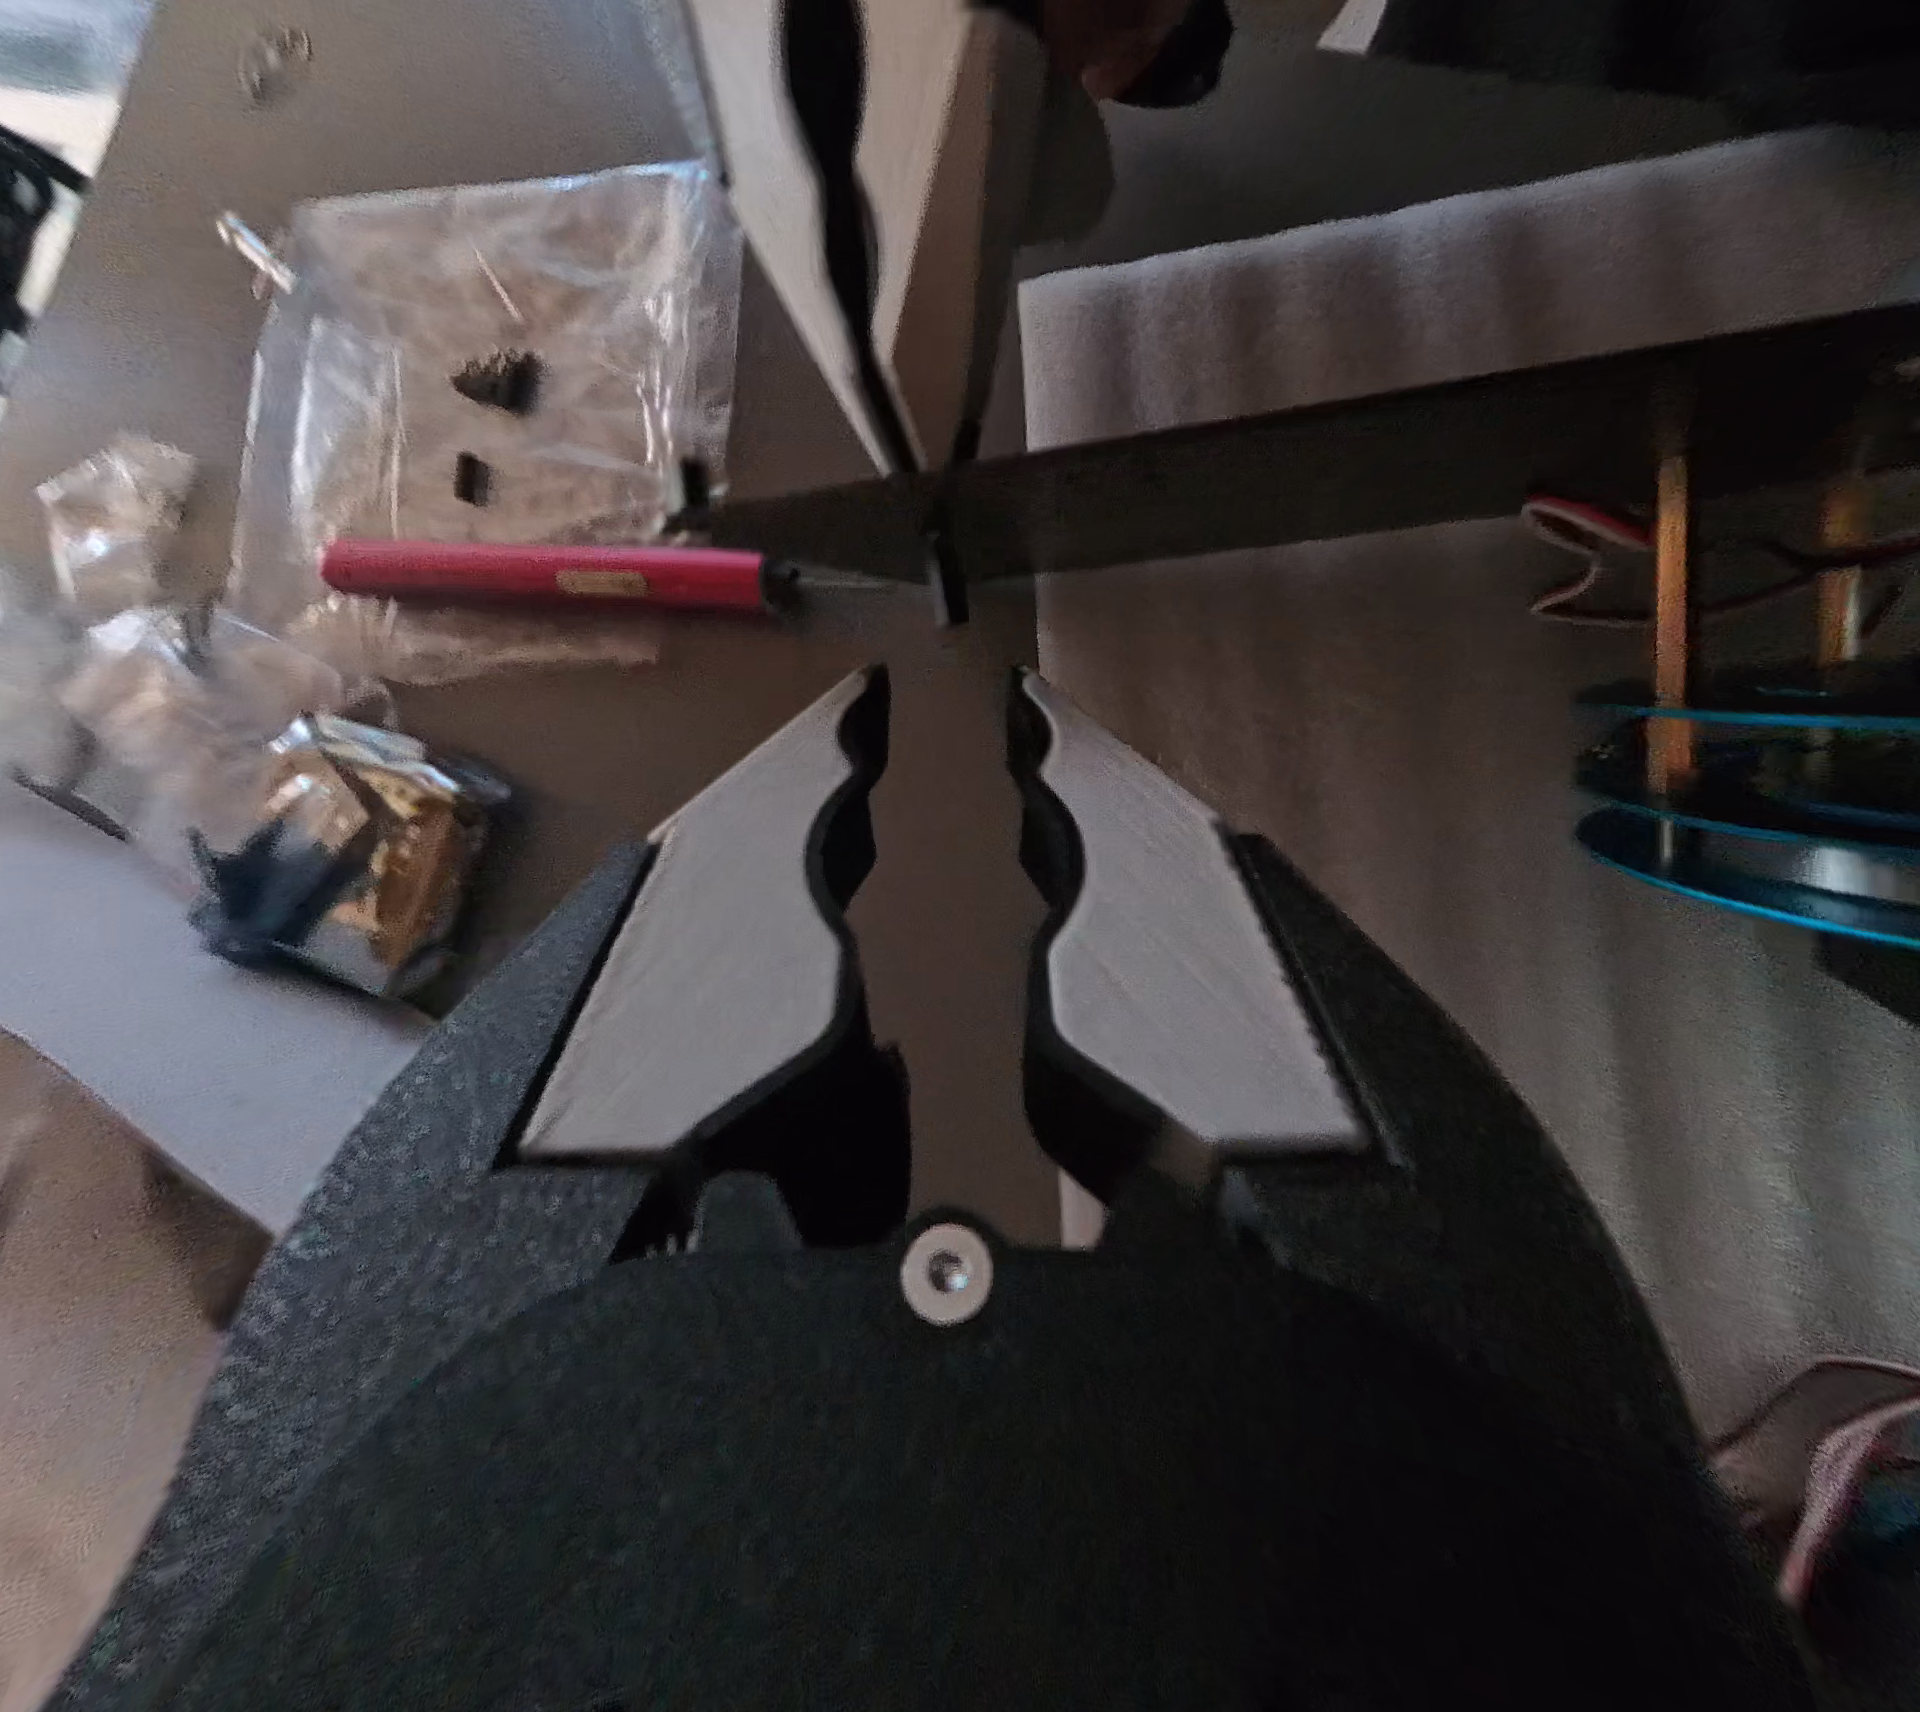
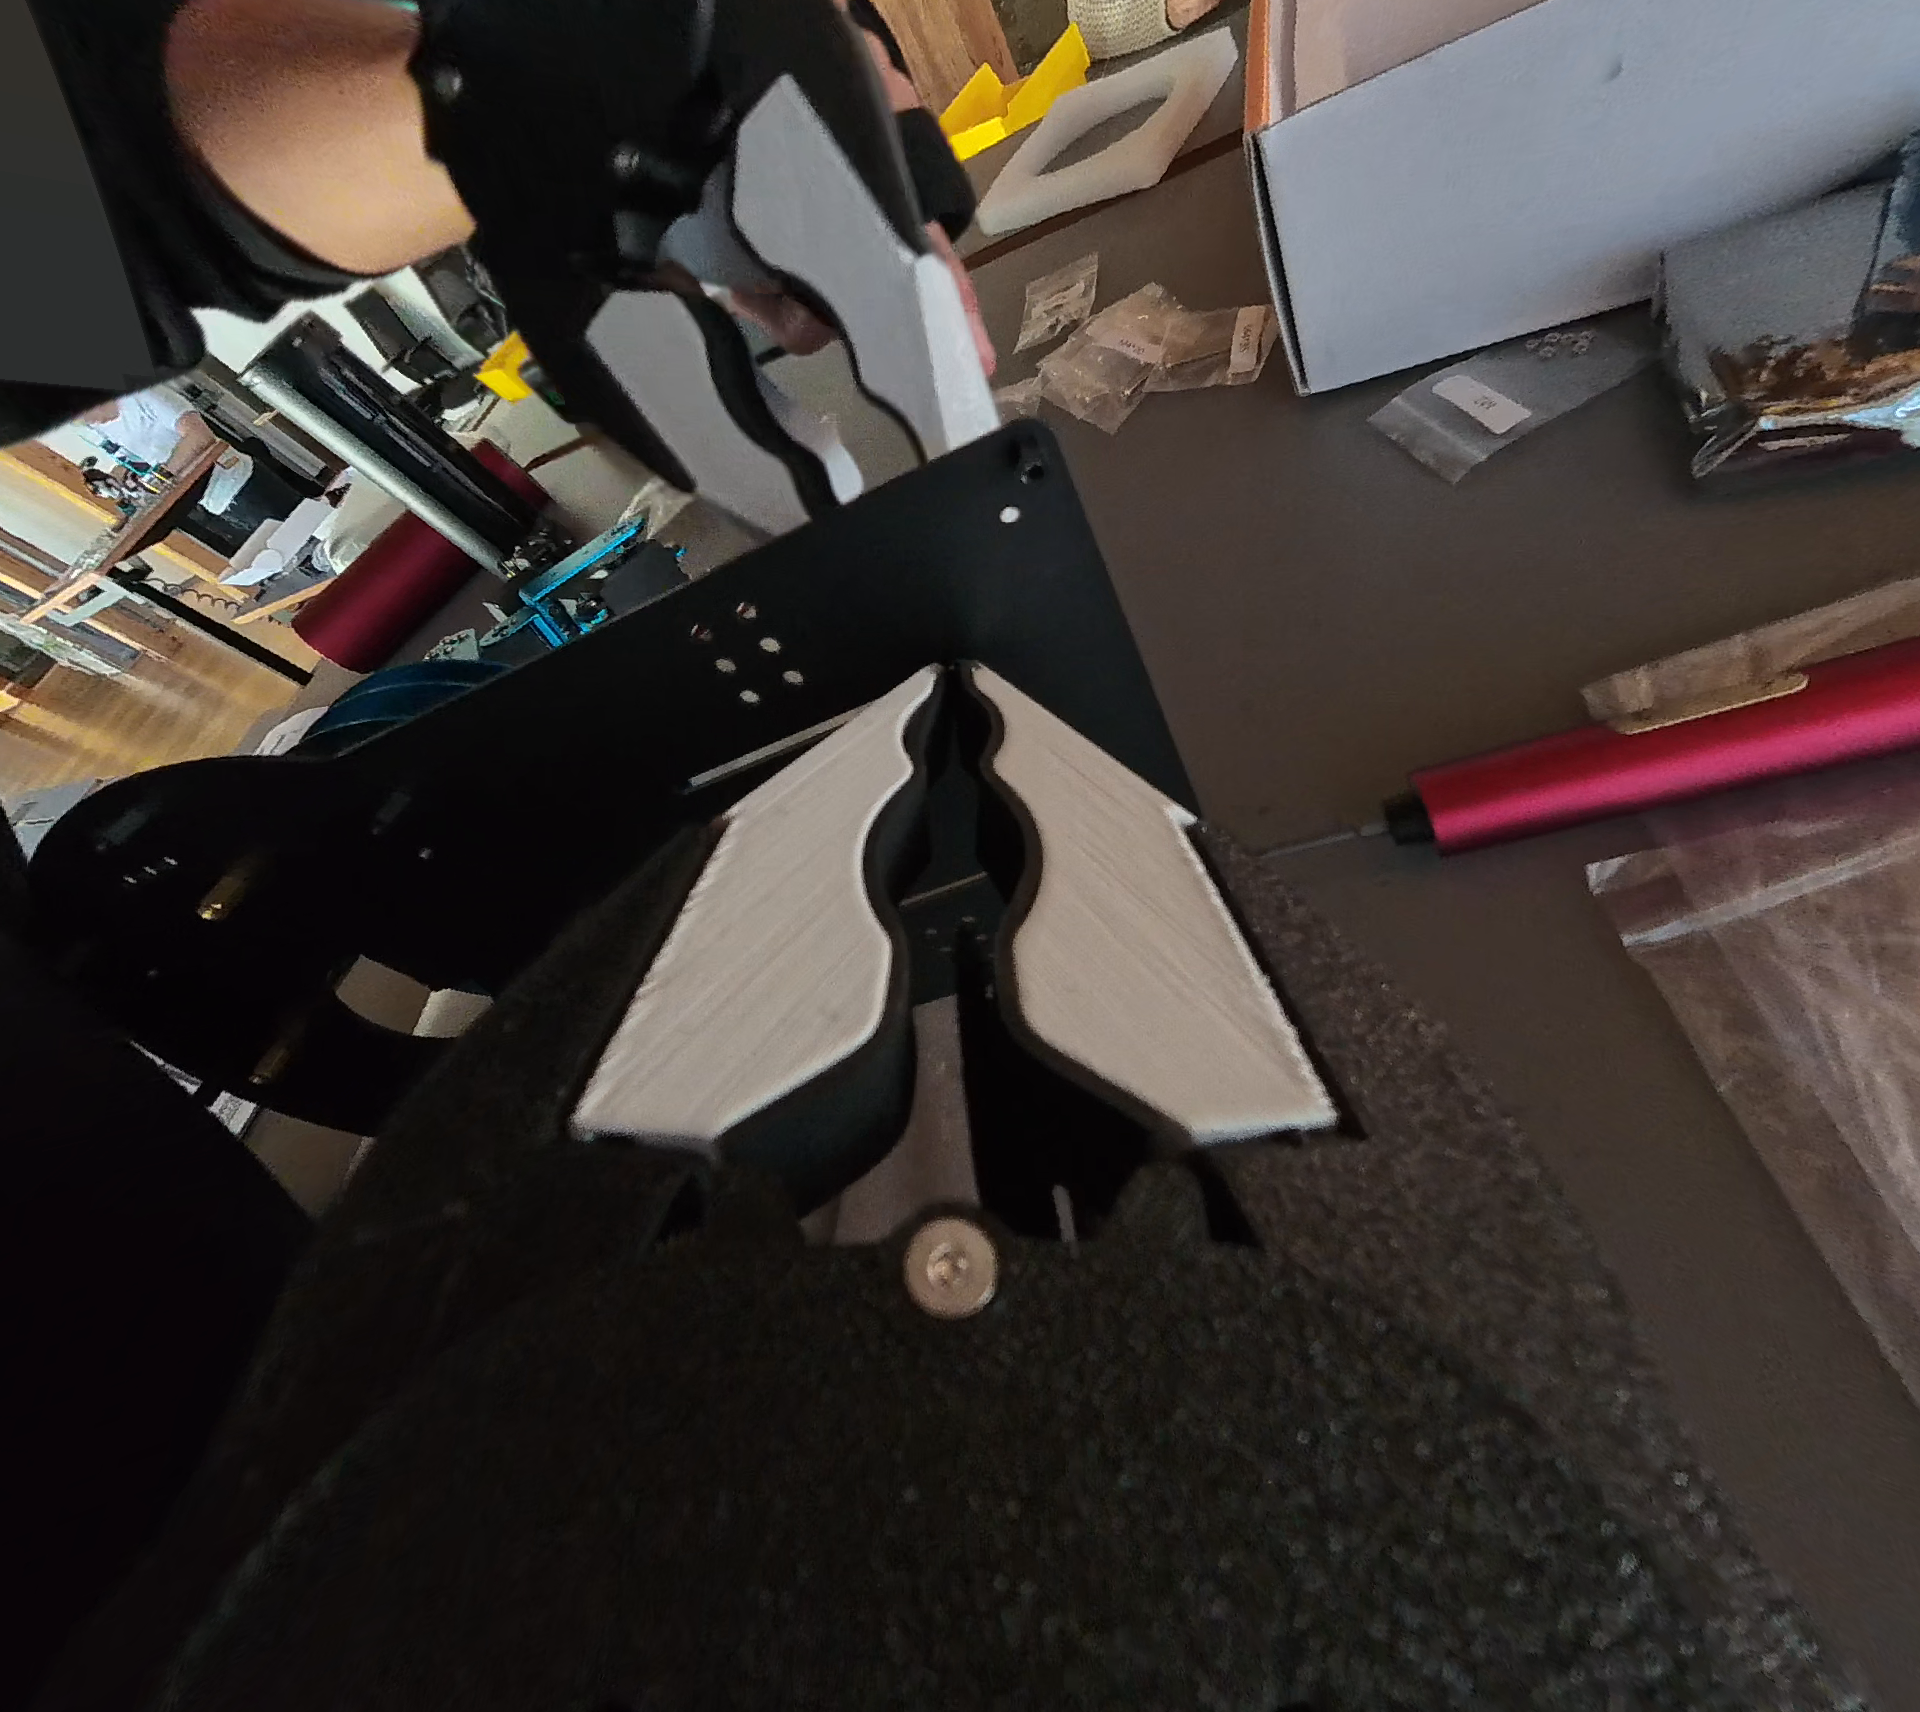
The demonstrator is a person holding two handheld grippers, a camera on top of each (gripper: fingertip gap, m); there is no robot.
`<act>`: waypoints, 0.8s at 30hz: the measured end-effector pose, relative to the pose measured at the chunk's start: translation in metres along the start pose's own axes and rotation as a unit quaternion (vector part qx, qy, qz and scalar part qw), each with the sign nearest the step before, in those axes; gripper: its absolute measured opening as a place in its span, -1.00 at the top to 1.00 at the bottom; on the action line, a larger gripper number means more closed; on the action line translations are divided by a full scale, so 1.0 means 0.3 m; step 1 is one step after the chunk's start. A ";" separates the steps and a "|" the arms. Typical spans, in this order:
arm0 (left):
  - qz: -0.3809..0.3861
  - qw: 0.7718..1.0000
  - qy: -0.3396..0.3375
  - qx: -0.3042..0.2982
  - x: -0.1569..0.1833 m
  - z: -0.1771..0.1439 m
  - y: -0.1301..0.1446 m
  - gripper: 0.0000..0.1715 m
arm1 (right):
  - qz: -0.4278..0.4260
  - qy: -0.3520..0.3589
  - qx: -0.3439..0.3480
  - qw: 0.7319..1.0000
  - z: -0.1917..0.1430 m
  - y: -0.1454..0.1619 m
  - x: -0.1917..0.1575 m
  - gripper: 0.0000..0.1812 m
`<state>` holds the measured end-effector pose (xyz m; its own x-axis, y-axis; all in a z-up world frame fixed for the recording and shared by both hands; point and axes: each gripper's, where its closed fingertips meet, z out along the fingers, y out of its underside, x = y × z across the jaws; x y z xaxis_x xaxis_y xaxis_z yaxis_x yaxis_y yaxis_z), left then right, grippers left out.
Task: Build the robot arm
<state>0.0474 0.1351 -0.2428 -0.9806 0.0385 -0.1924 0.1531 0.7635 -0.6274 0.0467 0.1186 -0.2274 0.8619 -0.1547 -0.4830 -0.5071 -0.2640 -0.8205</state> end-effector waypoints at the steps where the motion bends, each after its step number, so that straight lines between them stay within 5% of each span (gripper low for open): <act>1: -0.029 0.999 0.020 0.010 0.002 -0.004 0.001 0.76 | -0.003 -0.001 0.001 1.000 0.000 0.000 0.000 1.00; 6: -0.120 0.986 0.104 0.047 0.014 0.023 -0.010 0.79 | -0.013 -0.013 0.015 1.000 0.001 -0.001 0.002 1.00; 11: -0.108 0.983 0.120 0.081 0.015 0.036 -0.056 0.95 | -0.017 -0.025 0.032 0.999 0.000 -0.002 0.004 1.00; 14: -0.093 0.986 0.116 0.081 0.013 0.039 -0.056 0.95 | -0.056 -0.062 0.045 0.996 -0.020 -0.014 0.006 0.74; 16: -0.086 0.987 0.112 0.081 0.013 0.040 -0.056 0.95 | -0.089 -0.108 0.059 0.988 -0.036 -0.034 0.011 0.52; 24: -0.049 0.993 0.072 0.077 0.009 0.044 -0.054 0.95 | -0.130 -0.337 -0.084 0.929 -0.039 -0.024 0.049 0.61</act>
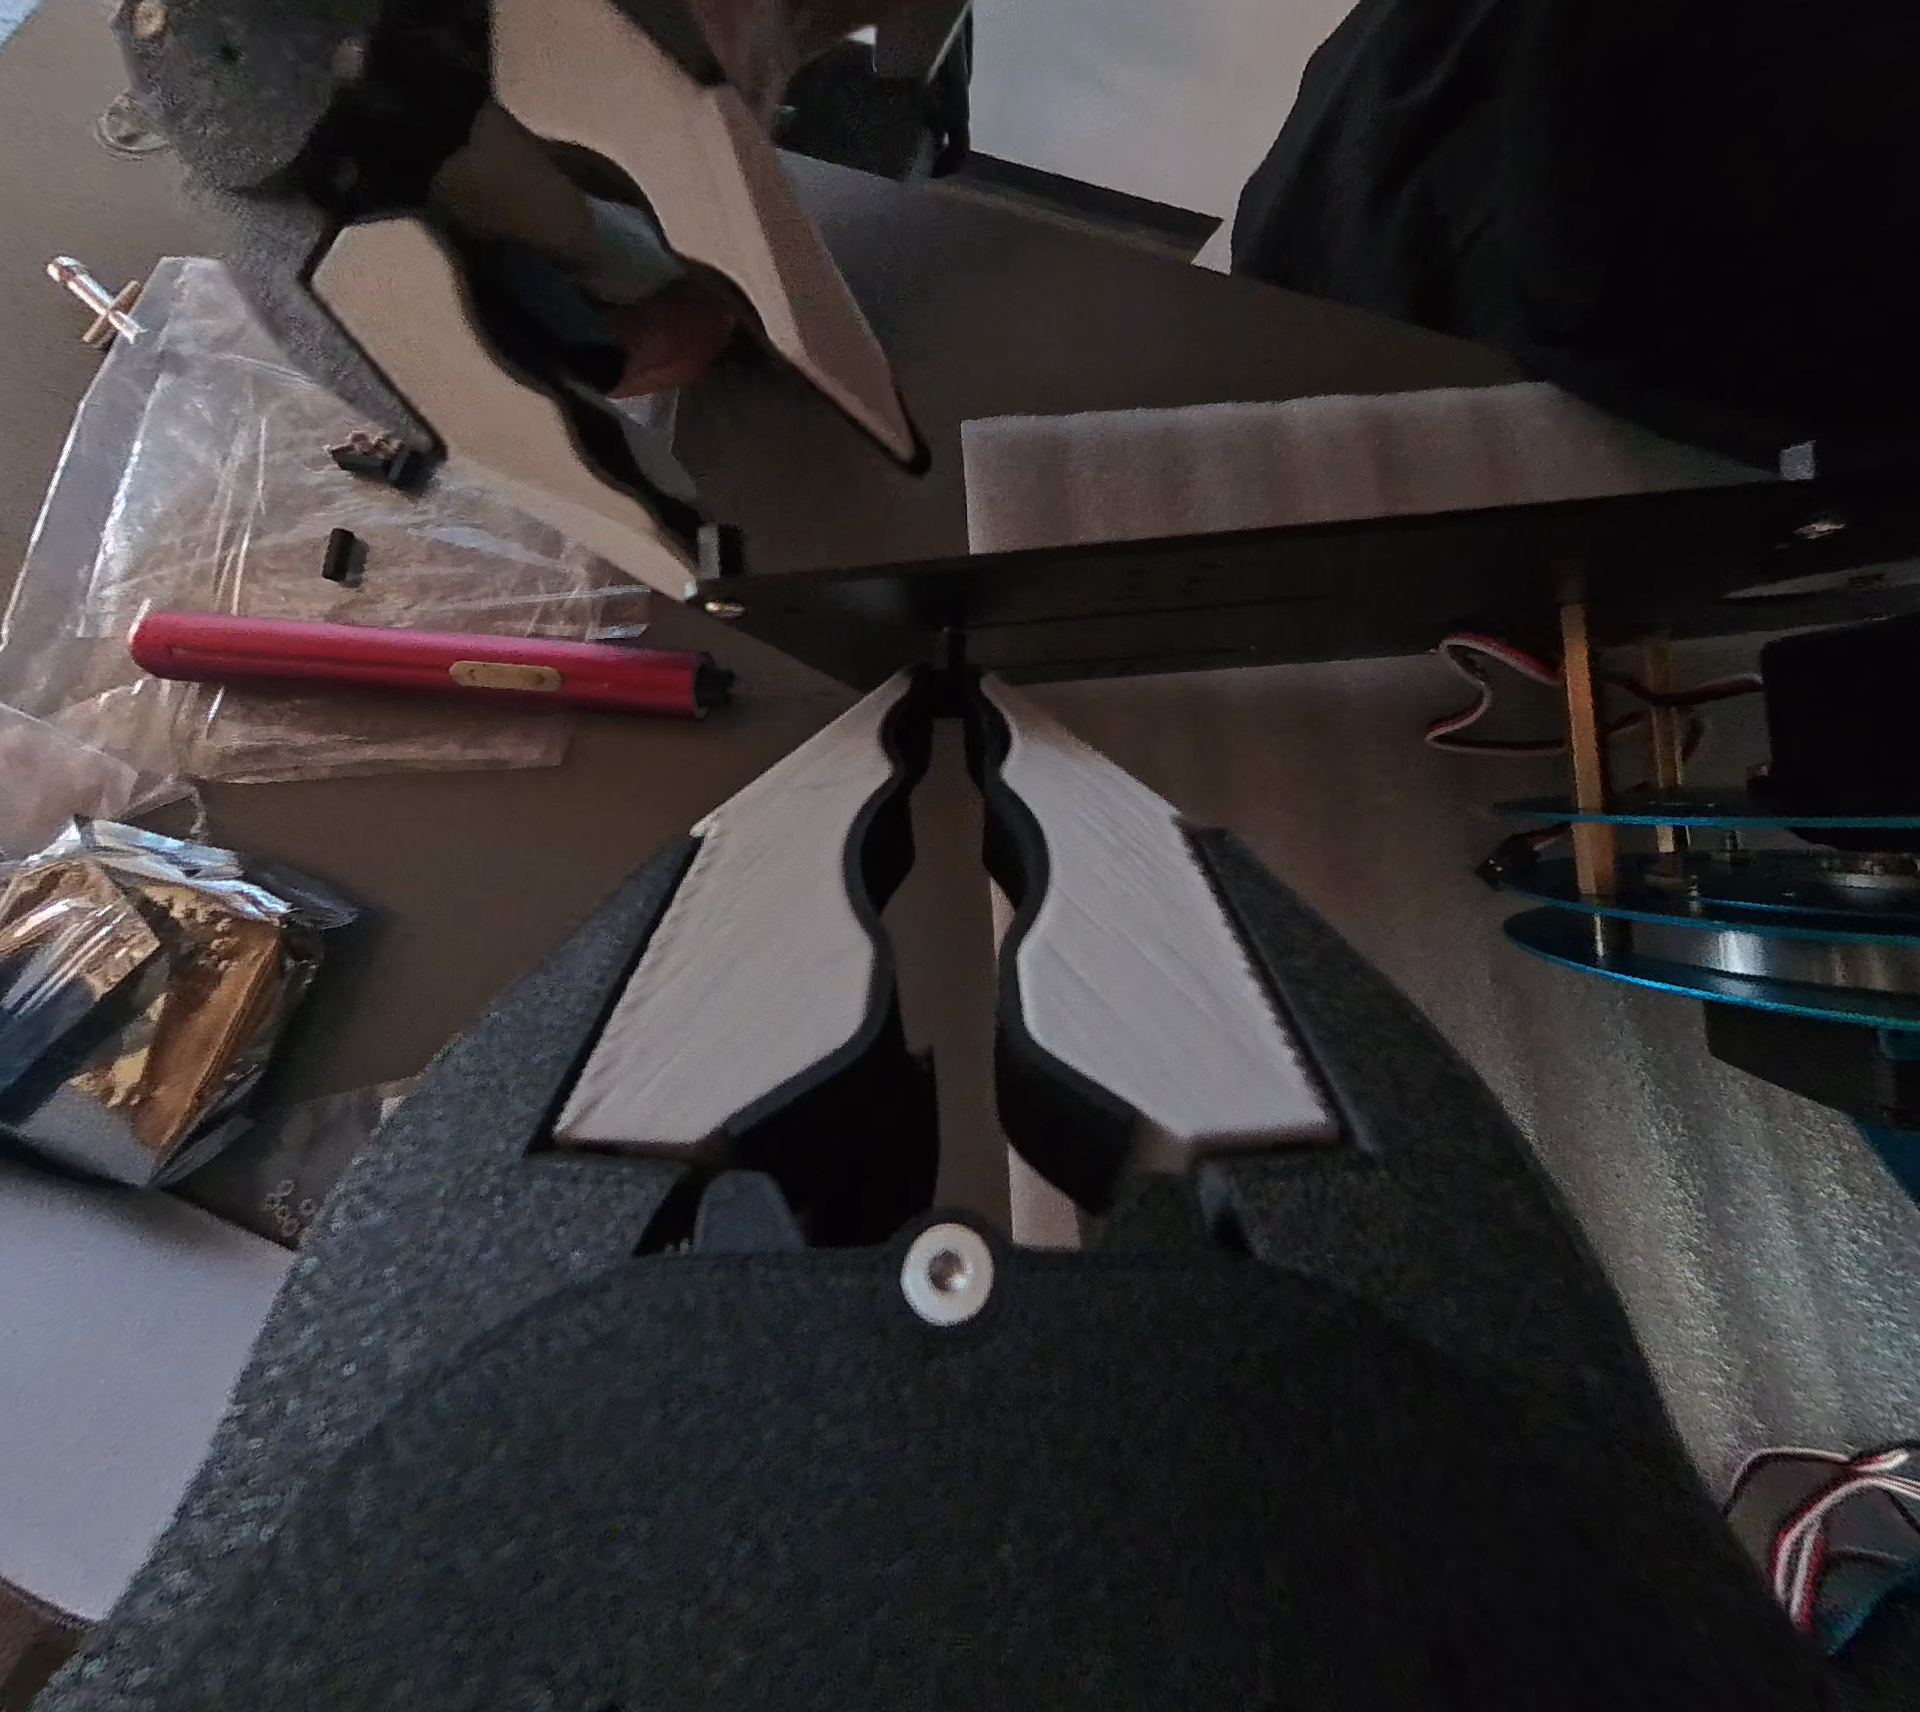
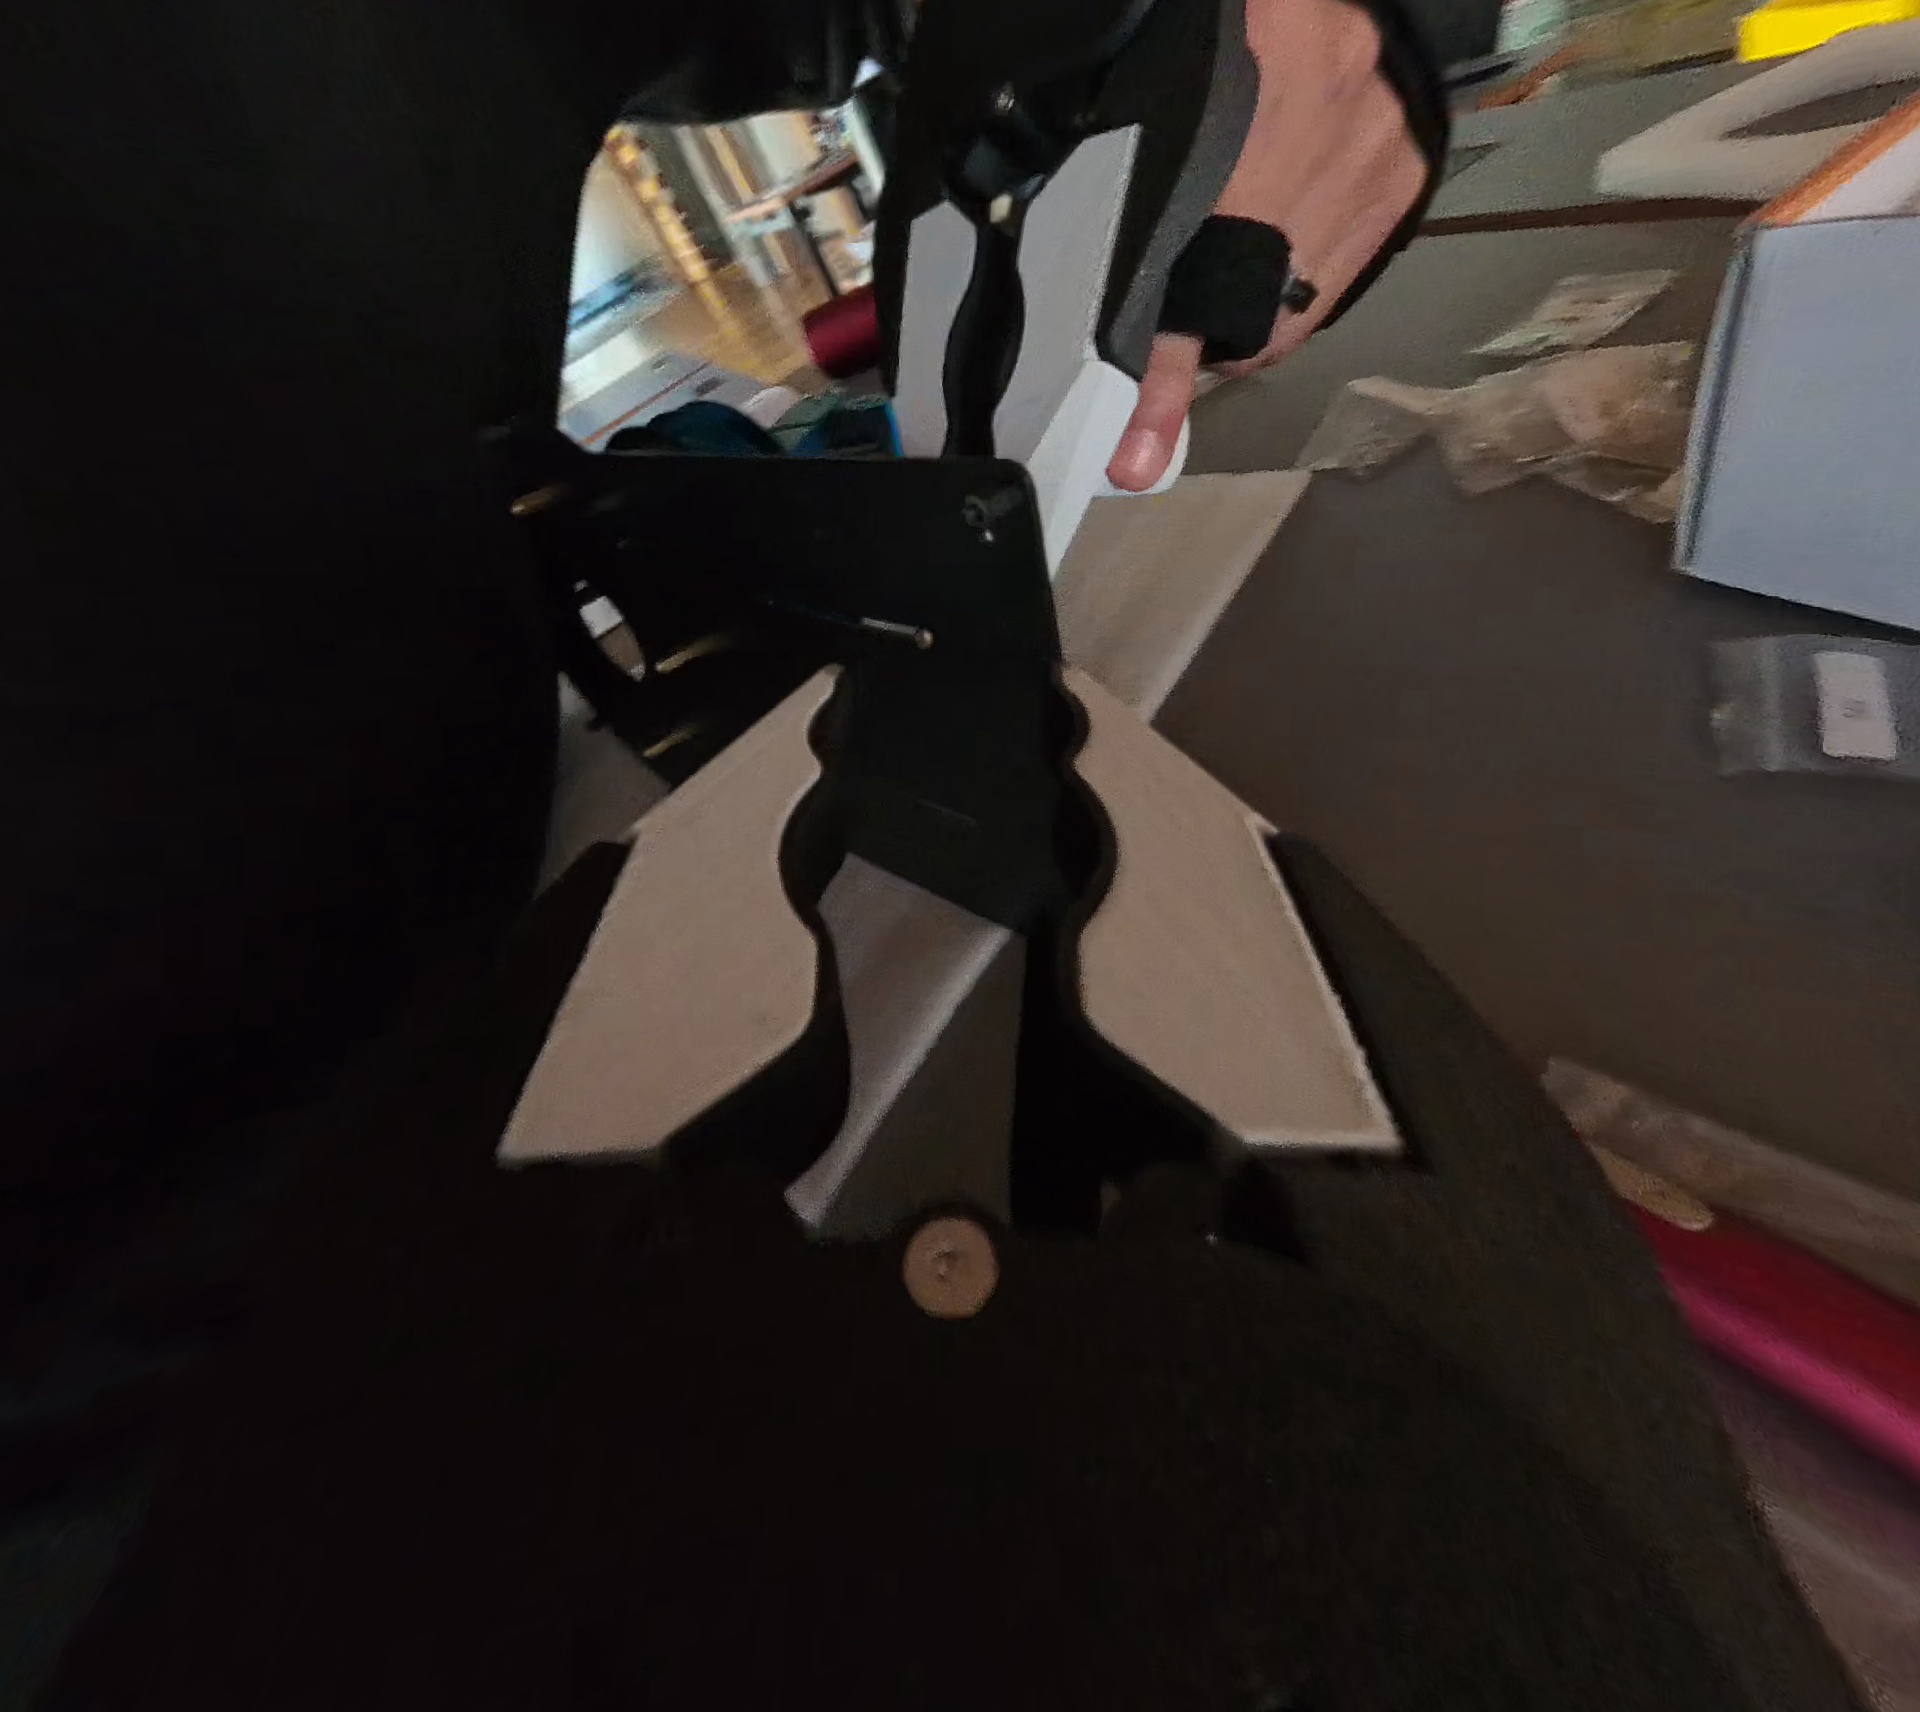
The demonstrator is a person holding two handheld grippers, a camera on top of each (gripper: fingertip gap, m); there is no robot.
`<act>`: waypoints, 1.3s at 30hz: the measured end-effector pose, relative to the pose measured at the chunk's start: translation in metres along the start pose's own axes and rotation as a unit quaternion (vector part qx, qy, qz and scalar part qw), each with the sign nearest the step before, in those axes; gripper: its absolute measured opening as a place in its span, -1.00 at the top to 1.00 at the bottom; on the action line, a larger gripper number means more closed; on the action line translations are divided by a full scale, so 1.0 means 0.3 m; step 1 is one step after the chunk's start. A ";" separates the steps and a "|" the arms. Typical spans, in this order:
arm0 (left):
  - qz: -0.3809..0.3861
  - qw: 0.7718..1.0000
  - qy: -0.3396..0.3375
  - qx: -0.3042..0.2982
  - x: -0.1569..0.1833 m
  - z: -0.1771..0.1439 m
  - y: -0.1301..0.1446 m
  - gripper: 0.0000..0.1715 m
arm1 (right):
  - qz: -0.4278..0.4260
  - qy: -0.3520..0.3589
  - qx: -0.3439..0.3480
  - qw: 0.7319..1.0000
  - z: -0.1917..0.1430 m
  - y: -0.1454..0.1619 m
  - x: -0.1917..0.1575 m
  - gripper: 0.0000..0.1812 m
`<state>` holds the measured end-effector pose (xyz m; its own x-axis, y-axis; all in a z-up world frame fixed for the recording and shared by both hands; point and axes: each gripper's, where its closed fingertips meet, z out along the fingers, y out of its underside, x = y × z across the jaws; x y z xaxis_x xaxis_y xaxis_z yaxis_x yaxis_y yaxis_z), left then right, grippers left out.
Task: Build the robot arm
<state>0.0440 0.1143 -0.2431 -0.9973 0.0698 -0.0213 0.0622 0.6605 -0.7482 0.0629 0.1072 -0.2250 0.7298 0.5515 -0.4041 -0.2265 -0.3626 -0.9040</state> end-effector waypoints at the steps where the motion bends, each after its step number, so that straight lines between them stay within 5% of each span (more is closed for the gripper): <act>1: 0.000 1.000 -0.001 0.001 0.000 0.000 0.000 0.95 | -0.005 -0.001 -0.021 1.000 -0.005 0.011 0.014 0.57; 2: -0.001 1.000 -0.003 0.002 0.000 0.000 0.000 0.95 | -0.011 0.022 -0.044 0.999 -0.014 0.026 0.048 0.42; 6: 0.012 1.000 -0.016 -0.002 -0.002 0.000 0.000 0.95 | -0.018 -0.023 -0.045 0.999 0.028 0.018 0.027 0.42; 13: 0.019 1.000 -0.011 -0.006 -0.003 0.001 0.001 0.95 | -0.016 -0.067 -0.079 0.995 0.080 0.010 0.021 0.71; 20: 0.017 0.999 -0.029 -0.011 -0.005 -0.001 0.001 0.96 | -0.002 -0.081 -0.086 0.993 0.081 0.013 0.017 0.73; 29: 0.166 0.961 -0.213 -0.051 -0.012 -0.019 0.003 0.94 | 0.002 -0.075 -0.085 0.994 0.080 0.014 0.019 0.74; 32: 0.103 0.976 -0.189 -0.021 0.007 -0.060 0.007 0.90 | 0.002 -0.073 -0.087 0.994 0.079 0.014 0.018 0.74; 36: -0.072 0.993 -0.097 0.006 0.019 -0.060 0.003 0.71 | 0.003 -0.072 -0.090 0.993 0.079 0.015 0.018 0.74; 39: -0.063 0.994 -0.090 -0.010 0.029 -0.025 -0.001 0.53 | 0.003 -0.069 -0.091 0.993 0.079 0.015 0.017 0.74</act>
<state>0.0357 0.1204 -0.2381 -0.9878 -0.1486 -0.0471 -0.0654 0.6697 -0.7397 0.0503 0.1263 -0.2345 0.6307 0.6418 -0.4362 -0.1009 -0.4896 -0.8661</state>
